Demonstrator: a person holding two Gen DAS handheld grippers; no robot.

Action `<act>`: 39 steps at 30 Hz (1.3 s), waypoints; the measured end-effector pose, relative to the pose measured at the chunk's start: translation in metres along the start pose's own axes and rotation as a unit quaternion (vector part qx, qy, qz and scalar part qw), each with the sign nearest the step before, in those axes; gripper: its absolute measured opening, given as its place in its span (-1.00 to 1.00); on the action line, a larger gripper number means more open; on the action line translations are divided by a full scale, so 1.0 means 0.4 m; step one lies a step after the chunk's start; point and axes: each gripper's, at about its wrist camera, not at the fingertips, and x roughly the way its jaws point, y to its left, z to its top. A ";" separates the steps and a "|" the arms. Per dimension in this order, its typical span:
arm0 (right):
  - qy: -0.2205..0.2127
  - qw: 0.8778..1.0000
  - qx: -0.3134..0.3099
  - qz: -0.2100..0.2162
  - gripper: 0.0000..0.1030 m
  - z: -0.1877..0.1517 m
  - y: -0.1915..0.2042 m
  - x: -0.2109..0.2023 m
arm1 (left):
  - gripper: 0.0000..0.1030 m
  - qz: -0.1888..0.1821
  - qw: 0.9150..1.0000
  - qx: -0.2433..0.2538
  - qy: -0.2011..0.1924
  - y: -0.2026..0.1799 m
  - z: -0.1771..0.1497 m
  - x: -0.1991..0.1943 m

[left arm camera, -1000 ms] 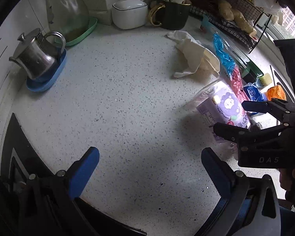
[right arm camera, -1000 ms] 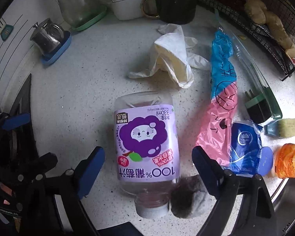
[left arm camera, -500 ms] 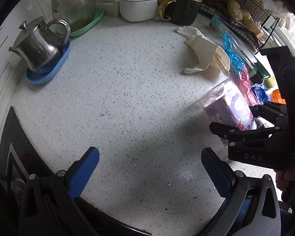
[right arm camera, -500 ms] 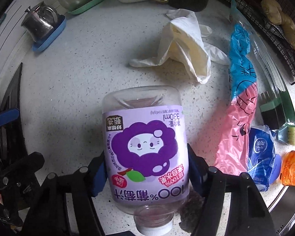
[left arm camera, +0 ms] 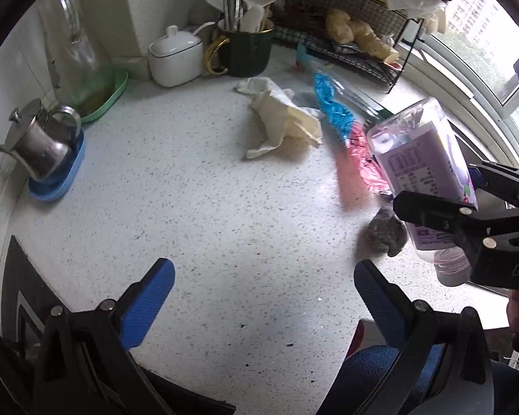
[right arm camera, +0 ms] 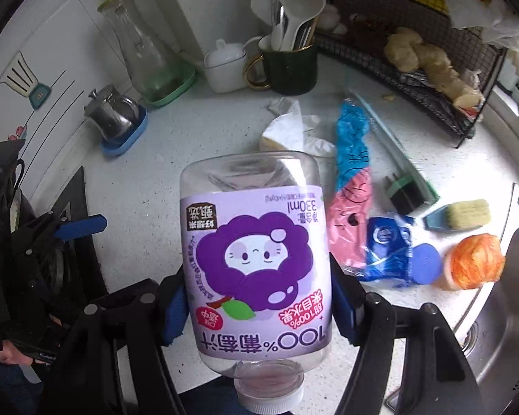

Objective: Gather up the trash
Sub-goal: 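Grasp the purple-labelled juice bottle with the right tool while the left tool grasps the grey sponge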

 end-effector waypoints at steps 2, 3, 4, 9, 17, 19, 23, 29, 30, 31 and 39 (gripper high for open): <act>-0.015 1.000 0.007 -0.025 0.28 -0.033 -0.025 -0.034 | 1.00 -0.008 1.000 0.020 -0.002 -0.037 0.005 0.002; -0.019 0.999 0.014 -0.034 0.28 -0.038 -0.036 -0.041 | 1.00 -0.012 1.000 0.029 -0.001 -0.056 0.007 0.007; -0.023 0.999 0.026 -0.040 0.28 -0.055 -0.058 -0.054 | 1.00 -0.019 0.999 0.038 0.001 -0.073 0.009 0.014; -0.034 0.993 0.092 -0.060 0.28 -0.124 -0.125 -0.061 | 1.00 -0.051 0.996 0.074 0.025 -0.153 0.019 0.074; -0.026 0.983 0.158 -0.092 0.28 -0.212 -0.188 -0.071 | 1.00 -0.078 0.987 0.123 0.068 -0.253 0.030 0.176; -0.024 0.980 0.170 -0.097 0.28 -0.228 -0.202 -0.073 | 1.00 -0.084 0.985 0.128 0.077 -0.267 0.032 0.207; -0.021 0.976 0.192 -0.100 0.28 -0.241 -0.221 -0.073 | 0.93 -0.085 0.982 0.135 0.098 -0.287 0.043 0.269; -0.006 0.972 0.213 -0.104 0.28 -0.260 -0.241 -0.055 | 0.62 -0.084 0.981 0.144 0.103 -0.308 0.062 0.317; -0.005 0.971 0.214 -0.103 0.28 -0.261 -0.241 -0.055 | 0.58 -0.084 0.980 0.146 0.102 -0.312 0.067 0.319; -0.007 0.971 0.216 -0.099 0.29 -0.262 -0.242 -0.056 | 0.56 -0.085 0.980 0.148 0.099 -0.316 0.071 0.320; -0.015 0.972 0.216 -0.091 0.29 -0.263 -0.235 -0.056 | -0.22 -0.045 0.974 0.204 0.091 -0.374 0.065 0.316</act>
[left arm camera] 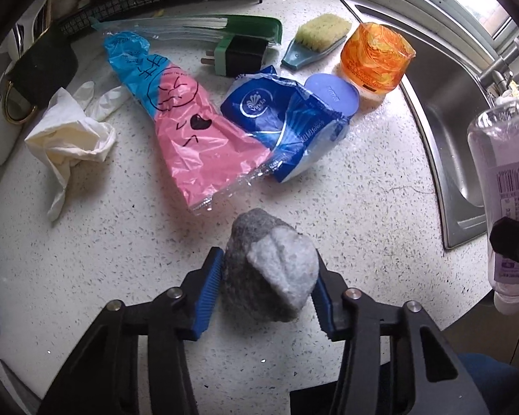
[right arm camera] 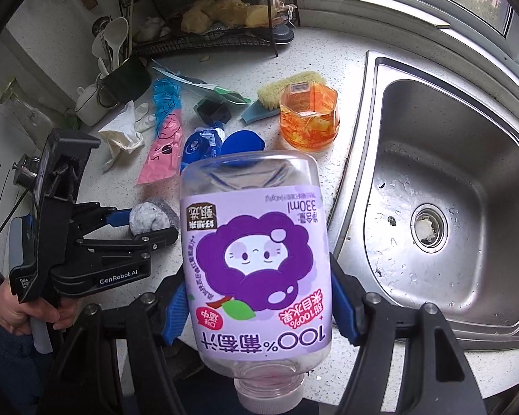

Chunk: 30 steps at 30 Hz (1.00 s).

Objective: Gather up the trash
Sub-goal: 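Grasp the purple-labelled juice bottle with the right tool while the left tool grasps the grey sponge, then carry the bottle and sponge down toward the red bin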

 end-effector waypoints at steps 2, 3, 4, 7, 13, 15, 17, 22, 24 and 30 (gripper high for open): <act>0.001 1.000 0.000 0.000 0.29 -0.004 -0.001 0.001 | -0.52 0.000 1.000 -0.005 -0.007 -0.009 -0.003 -0.003; 0.002 1.000 0.000 0.000 0.29 -0.008 -0.001 0.001 | -0.54 -0.004 1.000 -0.016 -0.005 -0.008 -0.005 -0.006; 0.003 1.000 -0.002 0.000 0.29 -0.013 -0.001 0.001 | -0.55 -0.011 1.000 -0.024 -0.003 -0.005 -0.013 -0.010; 0.005 1.000 -0.007 0.001 0.29 -0.030 -0.002 -0.008 | -0.57 -0.009 1.000 -0.026 -0.006 -0.021 -0.041 -0.030; -0.002 1.000 -0.023 0.008 0.29 -0.073 -0.010 -0.046 | -0.57 -0.014 0.999 -0.039 -0.032 -0.064 -0.121 -0.133; -0.007 0.999 -0.033 0.011 0.29 -0.091 -0.012 -0.064 | -0.57 -0.019 0.998 -0.044 -0.043 -0.080 -0.145 -0.170; -0.013 0.999 -0.043 0.016 0.28 -0.111 -0.014 -0.084 | -0.57 -0.013 0.998 -0.044 -0.053 -0.113 -0.173 -0.205; -0.024 0.997 -0.063 0.026 0.28 -0.179 -0.029 -0.131 | -0.57 -0.015 0.996 -0.042 -0.071 -0.199 -0.274 -0.287; -0.027 0.997 -0.069 0.032 0.28 -0.212 -0.038 -0.149 | -0.57 -0.011 0.996 -0.042 -0.078 -0.237 -0.299 -0.304; -0.034 0.995 -0.084 0.043 0.28 -0.322 -0.071 -0.203 | -0.57 -0.005 0.995 -0.052 -0.090 -0.350 -0.397 -0.331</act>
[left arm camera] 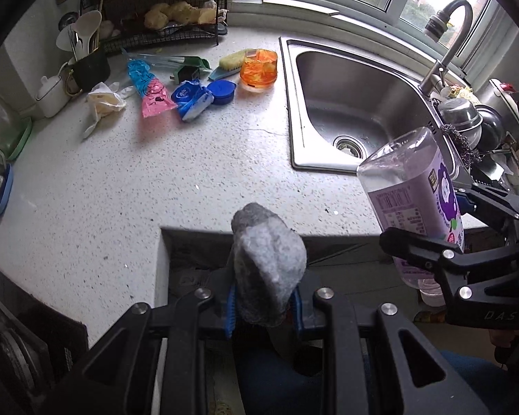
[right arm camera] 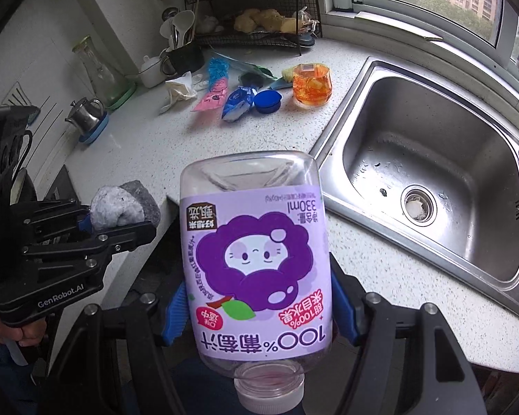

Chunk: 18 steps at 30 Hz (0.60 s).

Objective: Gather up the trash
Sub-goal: 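Carry the bottle and sponge down toward the red bin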

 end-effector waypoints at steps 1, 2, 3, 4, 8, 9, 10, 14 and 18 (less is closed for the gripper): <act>0.000 1.000 -0.001 0.001 0.28 -0.020 -0.004 -0.011 | -0.57 0.000 1.000 -0.002 -0.001 -0.018 -0.020 -0.010; -0.001 1.000 -0.002 0.003 0.28 -0.038 -0.006 -0.021 | -0.57 -0.002 1.000 -0.003 -0.003 -0.036 -0.037 -0.018; -0.003 1.000 -0.004 0.006 0.28 -0.055 -0.006 -0.032 | -0.57 -0.003 1.000 -0.003 -0.005 -0.056 -0.057 -0.029; -0.005 1.000 -0.006 0.006 0.28 -0.076 -0.007 -0.044 | -0.57 -0.002 1.000 -0.003 -0.006 -0.077 -0.076 -0.036; -0.004 1.000 -0.013 0.013 0.28 -0.149 -0.014 -0.077 | -0.57 0.000 1.000 -0.001 -0.007 -0.153 -0.138 -0.052; -0.004 1.000 -0.014 0.014 0.28 -0.166 -0.018 -0.084 | -0.57 -0.001 1.000 0.000 -0.005 -0.169 -0.152 -0.052; -0.004 1.000 -0.014 0.017 0.28 -0.181 -0.023 -0.088 | -0.57 -0.001 1.000 0.000 -0.002 -0.182 -0.164 -0.050; -0.001 0.999 -0.004 0.049 0.28 -0.226 -0.040 -0.102 | -0.57 -0.007 1.000 -0.006 0.009 -0.215 -0.203 -0.044; 0.010 0.999 -0.013 0.032 0.28 -0.260 -0.049 -0.083 | -0.57 -0.015 1.000 -0.008 0.021 -0.235 -0.229 -0.022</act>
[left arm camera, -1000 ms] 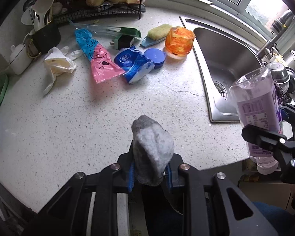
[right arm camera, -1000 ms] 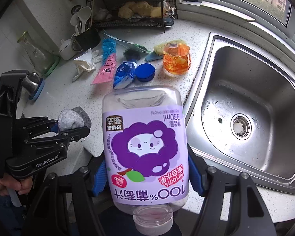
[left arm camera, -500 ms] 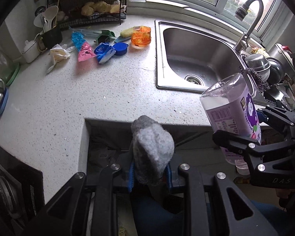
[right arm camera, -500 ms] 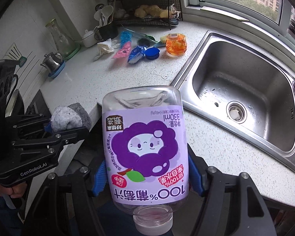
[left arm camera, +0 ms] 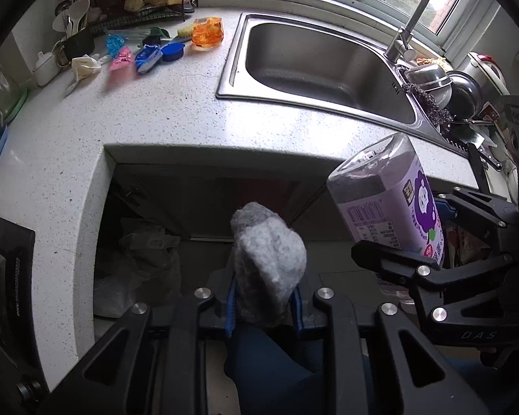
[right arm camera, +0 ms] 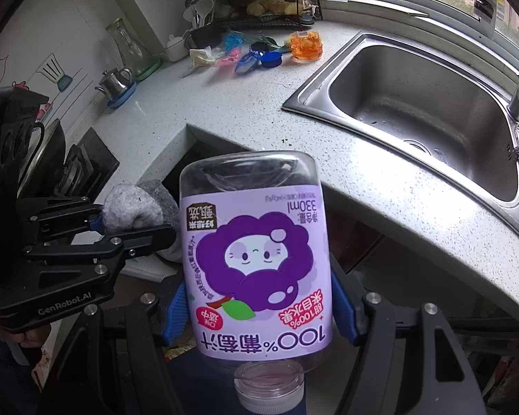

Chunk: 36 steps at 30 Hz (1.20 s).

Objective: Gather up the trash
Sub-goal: 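Carry the bottle and sponge down toward the red bin, then open the right tool over the red bin while the left tool releases the sponge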

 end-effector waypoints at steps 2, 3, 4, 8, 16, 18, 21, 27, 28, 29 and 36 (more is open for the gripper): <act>0.011 1.000 0.008 -0.003 0.28 -0.013 -0.012 0.021 | -0.57 -0.002 1.000 0.000 0.012 -0.004 -0.014 0.027; 0.017 1.000 0.012 -0.003 0.28 -0.014 -0.020 0.032 | -0.57 -0.003 1.000 -0.001 0.019 -0.003 -0.018 0.042; 0.023 1.000 0.017 -0.002 0.28 -0.019 -0.025 0.045 | -0.57 -0.006 1.000 -0.004 0.024 -0.004 -0.025 0.056; 0.045 0.999 0.024 -0.006 0.28 -0.051 -0.042 0.094 | -0.57 -0.028 0.999 -0.021 0.035 0.012 -0.046 0.113; 0.084 0.996 0.028 -0.013 0.29 -0.112 -0.084 0.281 | -0.57 -0.018 0.998 -0.021 0.062 0.058 -0.085 0.313; 0.087 0.996 0.028 -0.013 0.29 -0.128 -0.097 0.339 | -0.57 -0.013 0.998 -0.019 0.059 0.067 -0.097 0.365; 0.099 0.994 0.034 -0.016 0.29 -0.148 -0.120 0.428 | -0.56 -0.012 0.998 -0.016 0.053 0.084 -0.108 0.437; 0.115 0.992 0.044 -0.028 0.29 -0.161 -0.138 0.606 | -0.56 -0.015 0.997 -0.002 0.075 0.105 -0.137 0.619; 0.117 0.992 0.044 -0.029 0.29 -0.170 -0.143 0.630 | -0.56 -0.014 0.997 -0.003 0.081 0.113 -0.143 0.650; 0.118 0.991 0.045 -0.031 0.29 -0.172 -0.150 0.657 | -0.56 -0.017 0.996 -0.005 0.084 0.120 -0.149 0.678; 0.135 0.989 0.056 -0.030 0.29 -0.201 -0.189 0.835 | -0.56 -0.009 0.995 0.004 0.102 0.145 -0.176 0.792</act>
